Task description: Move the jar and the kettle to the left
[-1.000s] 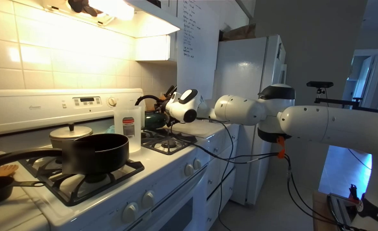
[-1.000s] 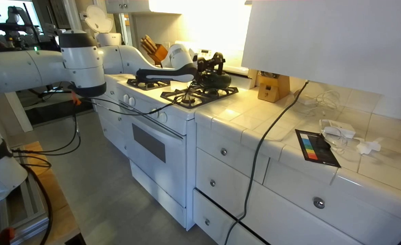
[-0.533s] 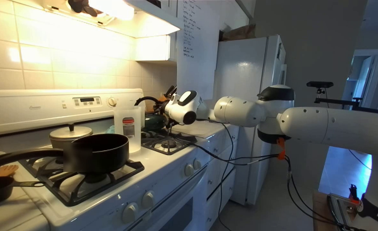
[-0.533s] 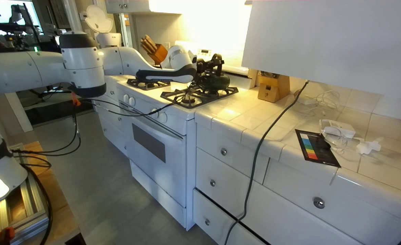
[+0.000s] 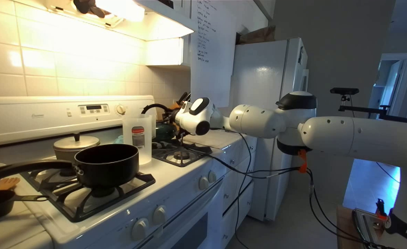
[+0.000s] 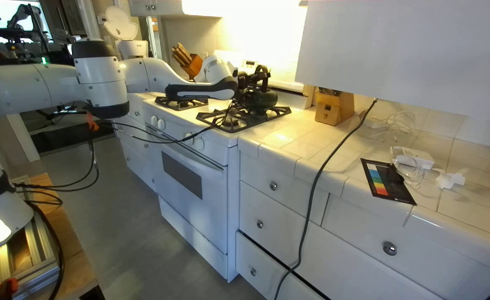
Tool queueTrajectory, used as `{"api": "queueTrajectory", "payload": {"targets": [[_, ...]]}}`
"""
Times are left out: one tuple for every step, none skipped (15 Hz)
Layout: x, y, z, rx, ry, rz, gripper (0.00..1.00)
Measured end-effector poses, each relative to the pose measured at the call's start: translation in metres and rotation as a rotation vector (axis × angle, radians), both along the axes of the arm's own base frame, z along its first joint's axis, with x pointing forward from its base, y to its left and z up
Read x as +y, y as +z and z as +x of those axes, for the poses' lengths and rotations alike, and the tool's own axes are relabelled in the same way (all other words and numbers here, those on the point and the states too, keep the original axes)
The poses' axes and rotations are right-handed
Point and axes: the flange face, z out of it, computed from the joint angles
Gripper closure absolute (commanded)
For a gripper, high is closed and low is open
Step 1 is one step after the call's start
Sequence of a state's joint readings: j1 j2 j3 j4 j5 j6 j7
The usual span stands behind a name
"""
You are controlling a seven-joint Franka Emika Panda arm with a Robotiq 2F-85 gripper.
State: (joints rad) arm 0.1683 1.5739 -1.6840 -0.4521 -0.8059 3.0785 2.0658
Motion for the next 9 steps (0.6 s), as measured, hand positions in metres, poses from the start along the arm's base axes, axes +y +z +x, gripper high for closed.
{"api": "queueTrajectory", "payload": {"targets": [[0.0007,-0.0013,0.0000,0.000,0.001,-0.001,0.93],[0.0013,-0.0029,0.0000,0.000,0.002,-0.003,0.93],[0.0016,-0.0039,0.0002,-0.003,0.001,-0.003,0.93],[0.0018,-0.0041,0.0003,-0.004,0.001,-0.002,0.93],[0.0019,-0.0043,0.0003,-0.006,0.000,-0.002,0.91],[0.0019,-0.0045,0.0004,-0.006,0.000,-0.001,0.48],[0.0019,-0.0046,0.0004,-0.006,0.000,-0.001,0.47],[0.0019,-0.0043,0.0005,-0.008,0.000,0.002,0.41],[0.0022,-0.0013,0.0012,-0.023,-0.005,0.011,0.34]]}}
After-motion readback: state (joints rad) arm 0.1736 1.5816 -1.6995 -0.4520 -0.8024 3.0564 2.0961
